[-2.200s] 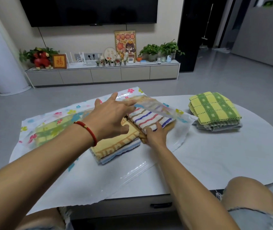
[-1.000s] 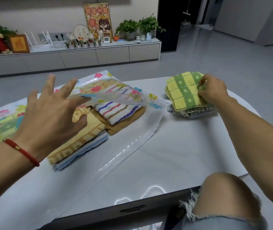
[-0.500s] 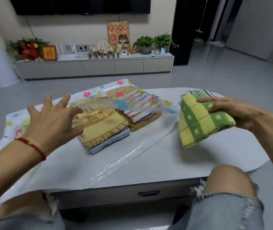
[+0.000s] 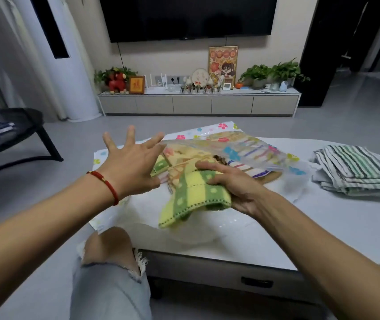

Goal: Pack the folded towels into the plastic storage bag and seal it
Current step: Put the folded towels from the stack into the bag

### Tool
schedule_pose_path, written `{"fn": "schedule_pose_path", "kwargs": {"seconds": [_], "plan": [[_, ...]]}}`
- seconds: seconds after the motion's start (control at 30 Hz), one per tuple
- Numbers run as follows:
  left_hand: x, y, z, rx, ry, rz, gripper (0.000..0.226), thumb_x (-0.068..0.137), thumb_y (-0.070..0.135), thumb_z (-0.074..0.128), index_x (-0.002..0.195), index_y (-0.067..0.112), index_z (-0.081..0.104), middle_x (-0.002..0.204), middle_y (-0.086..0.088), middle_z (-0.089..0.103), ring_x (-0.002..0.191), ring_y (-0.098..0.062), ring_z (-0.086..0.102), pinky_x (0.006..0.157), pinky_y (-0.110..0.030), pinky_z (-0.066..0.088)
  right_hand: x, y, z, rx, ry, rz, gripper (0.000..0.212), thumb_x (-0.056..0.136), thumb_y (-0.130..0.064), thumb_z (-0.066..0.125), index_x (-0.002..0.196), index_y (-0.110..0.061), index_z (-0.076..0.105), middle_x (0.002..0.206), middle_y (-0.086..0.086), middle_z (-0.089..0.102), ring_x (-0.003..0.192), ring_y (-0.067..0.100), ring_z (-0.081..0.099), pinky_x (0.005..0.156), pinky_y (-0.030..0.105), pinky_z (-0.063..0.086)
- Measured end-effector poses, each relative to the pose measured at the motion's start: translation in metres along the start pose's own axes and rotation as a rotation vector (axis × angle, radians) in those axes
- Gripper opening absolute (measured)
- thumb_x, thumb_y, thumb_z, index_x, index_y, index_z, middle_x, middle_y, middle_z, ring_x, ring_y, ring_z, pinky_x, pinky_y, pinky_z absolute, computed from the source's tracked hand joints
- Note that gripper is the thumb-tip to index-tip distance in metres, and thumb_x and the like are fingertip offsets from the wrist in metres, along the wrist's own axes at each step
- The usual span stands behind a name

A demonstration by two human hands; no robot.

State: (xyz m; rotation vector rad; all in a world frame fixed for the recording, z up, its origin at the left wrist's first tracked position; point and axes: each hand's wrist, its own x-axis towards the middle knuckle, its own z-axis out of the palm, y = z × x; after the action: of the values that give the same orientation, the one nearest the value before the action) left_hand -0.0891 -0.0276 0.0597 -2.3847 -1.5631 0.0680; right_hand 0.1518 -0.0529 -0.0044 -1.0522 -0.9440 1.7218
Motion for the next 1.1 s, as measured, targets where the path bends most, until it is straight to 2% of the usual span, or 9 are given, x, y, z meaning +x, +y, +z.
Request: {"fn": "schedule_pose_path", "kwargs": {"seconds": [0.17,0.27,0.37,0.47,0.57,0.7,0.8,0.97,1.1], "plan": [[0.003,-0.004,-0.024,-0.102,-0.011,-0.004,0.093,0.068,0.048,0.051,0.153,0.028,0.019,0.163,0.019,-0.002,0.15,-0.036,-0.007,0.103,-0.082,0.007,0.067,0.036,0.093,0.323,0.184,-0.216,0.047,0.1,0.008,0.053,0.139,-0.017,0.063,0.126,0.022,0.071,0.096,0.029,0.068,0.082,0.04,0.058],[0.002,-0.008,-0.026,-0.122,-0.01,-0.007,0.094,0.061,0.048,0.045,0.151,0.028,0.025,0.162,0.021,0.0,0.15,-0.034,-0.008,0.102,-0.083,0.005,0.085,0.086,0.122,0.178,0.102,-0.005,0.053,0.096,0.008,0.056,0.145,-0.013,0.054,0.124,0.025,0.069,0.099,0.036,0.071,0.086,0.046,0.061],[-0.003,-0.01,-0.016,-0.112,-0.026,0.009,0.09,0.063,0.045,0.047,0.15,0.031,0.026,0.162,0.021,-0.001,0.15,-0.034,-0.008,0.102,-0.083,0.005,0.084,0.118,0.124,-0.022,-0.018,0.205,0.056,0.096,0.007,0.056,0.149,-0.007,0.047,0.123,0.025,0.067,0.09,0.029,0.069,0.078,0.031,0.061],[-0.01,-0.01,-0.004,-0.115,-0.05,0.014,0.088,0.067,0.043,0.05,0.15,0.034,0.022,0.162,0.022,-0.005,0.15,-0.034,-0.009,0.103,-0.082,0.007,0.08,0.126,0.108,-0.177,-0.071,0.223,0.056,0.098,-0.003,0.056,0.152,-0.014,0.048,0.133,0.019,0.065,0.106,0.031,0.07,0.094,0.038,0.057],[-0.015,-0.009,0.003,-0.147,-0.025,0.018,0.086,0.067,0.043,0.049,0.149,0.035,0.025,0.161,0.023,-0.006,0.15,-0.033,-0.008,0.104,-0.081,0.008,0.069,0.125,0.094,-0.489,-0.071,0.074,0.056,0.096,-0.01,0.058,0.15,-0.021,0.052,0.124,0.014,0.067,0.091,0.026,0.068,0.086,0.041,0.057],[-0.018,-0.005,0.008,-0.182,-0.004,0.017,0.088,0.066,0.042,0.046,0.15,0.033,0.024,0.161,0.025,-0.005,0.15,-0.03,-0.007,0.106,-0.079,0.009,0.062,0.128,0.079,-1.266,0.171,-0.372,0.043,0.097,-0.018,0.055,0.139,-0.026,0.063,0.135,0.012,0.061,0.116,0.035,0.06,0.09,0.044,0.054],[-0.017,-0.002,0.008,-0.2,-0.004,0.013,0.088,0.066,0.041,0.047,0.151,0.032,0.024,0.161,0.025,-0.003,0.15,-0.029,-0.008,0.108,-0.077,0.008,0.073,0.133,0.081,-1.509,0.003,-0.34,0.049,0.101,-0.014,0.049,0.149,-0.024,0.053,0.151,0.017,0.042,0.127,0.042,0.045,0.1,0.047,0.045],[-0.019,0.0,0.009,-0.198,-0.014,-0.002,0.089,0.065,0.04,0.045,0.152,0.034,0.024,0.161,0.024,-0.002,0.15,-0.029,-0.007,0.109,-0.076,0.01,0.093,0.126,0.083,-1.555,-0.181,-0.292,0.057,0.1,-0.006,0.044,0.155,-0.021,0.045,0.164,0.016,0.032,0.132,0.042,0.039,0.107,0.045,0.037],[-0.018,0.006,0.012,-0.185,0.004,0.015,0.086,0.07,0.04,0.048,0.152,0.038,0.021,0.163,0.019,0.001,0.15,-0.032,-0.003,0.109,-0.075,0.013,0.078,0.117,0.063,-1.386,-0.185,-0.336,0.054,0.095,-0.001,0.049,0.147,-0.015,0.056,0.165,0.014,0.036,0.142,0.037,0.044,0.114,0.045,0.04]]}}
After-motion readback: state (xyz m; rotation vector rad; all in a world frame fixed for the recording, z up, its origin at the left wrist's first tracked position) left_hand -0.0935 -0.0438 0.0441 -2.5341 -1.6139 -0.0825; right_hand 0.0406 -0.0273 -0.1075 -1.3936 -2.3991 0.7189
